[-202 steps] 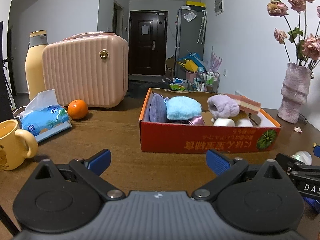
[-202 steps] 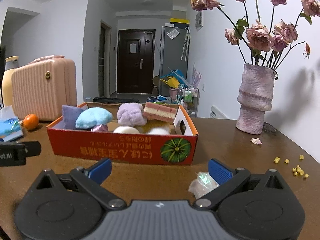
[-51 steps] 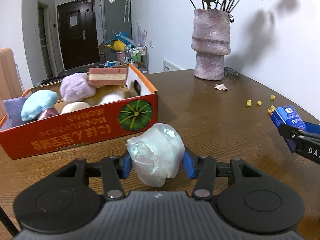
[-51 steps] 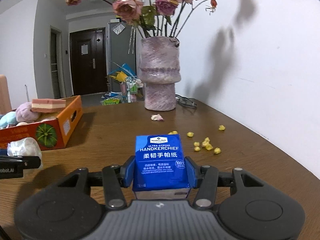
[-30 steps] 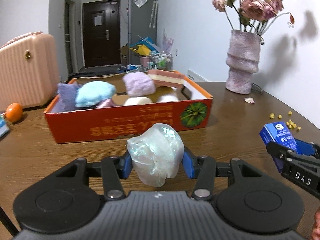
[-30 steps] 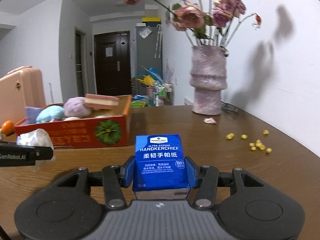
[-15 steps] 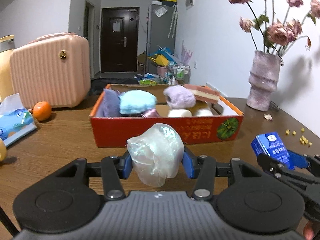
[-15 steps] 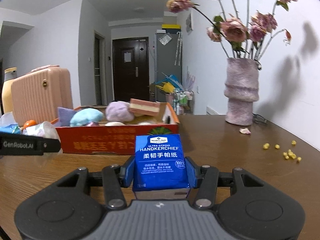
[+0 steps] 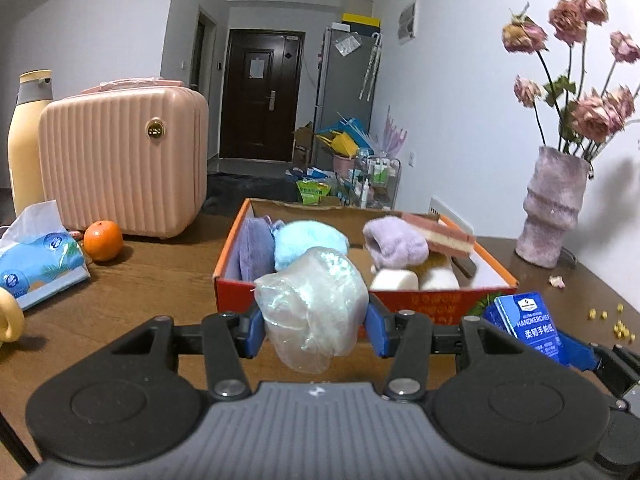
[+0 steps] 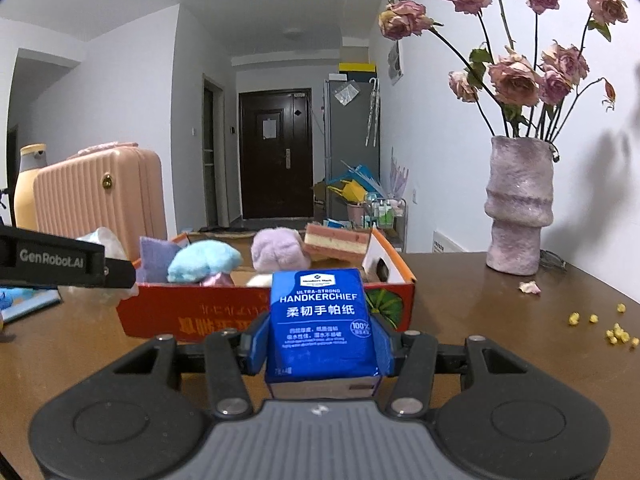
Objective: Organize soft objects
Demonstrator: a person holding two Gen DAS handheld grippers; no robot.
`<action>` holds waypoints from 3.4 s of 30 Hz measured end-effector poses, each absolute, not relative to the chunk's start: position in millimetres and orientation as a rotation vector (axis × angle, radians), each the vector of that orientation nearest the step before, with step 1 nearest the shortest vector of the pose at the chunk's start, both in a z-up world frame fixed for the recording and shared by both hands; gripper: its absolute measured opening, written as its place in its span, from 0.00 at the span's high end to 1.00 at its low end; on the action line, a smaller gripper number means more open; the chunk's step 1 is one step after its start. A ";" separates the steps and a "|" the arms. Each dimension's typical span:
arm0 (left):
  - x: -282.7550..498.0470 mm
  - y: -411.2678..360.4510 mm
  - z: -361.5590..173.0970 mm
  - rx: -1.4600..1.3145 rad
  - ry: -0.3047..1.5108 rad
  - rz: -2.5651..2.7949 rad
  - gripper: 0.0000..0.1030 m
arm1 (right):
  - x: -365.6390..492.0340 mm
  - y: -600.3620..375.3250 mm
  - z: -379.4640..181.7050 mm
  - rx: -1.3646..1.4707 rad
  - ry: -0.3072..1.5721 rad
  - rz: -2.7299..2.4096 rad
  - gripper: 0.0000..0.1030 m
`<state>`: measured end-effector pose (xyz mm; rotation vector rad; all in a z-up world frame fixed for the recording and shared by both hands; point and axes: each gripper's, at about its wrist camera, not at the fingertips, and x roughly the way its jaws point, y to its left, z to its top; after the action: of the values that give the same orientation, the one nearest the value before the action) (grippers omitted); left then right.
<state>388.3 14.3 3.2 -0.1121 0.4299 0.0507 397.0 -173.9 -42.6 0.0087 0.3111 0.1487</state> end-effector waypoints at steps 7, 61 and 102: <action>408.1 19.1 11.5 -0.126 0.391 0.054 0.51 | 422.0 -166.8 -34.7 0.036 0.268 0.155 0.51; 567.1 58.9 6.8 -0.175 0.386 0.112 0.00 | 588.0 -149.6 -23.9 0.075 0.216 0.176 0.08; 463.5 54.8 9.6 -0.123 0.347 0.125 0.00 | 479.3 -177.0 -24.4 0.047 0.190 0.175 0.00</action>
<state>463.4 54.8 9.6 -0.1231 0.3474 0.1254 479.3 -177.0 -24.4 0.0468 0.1903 0.1747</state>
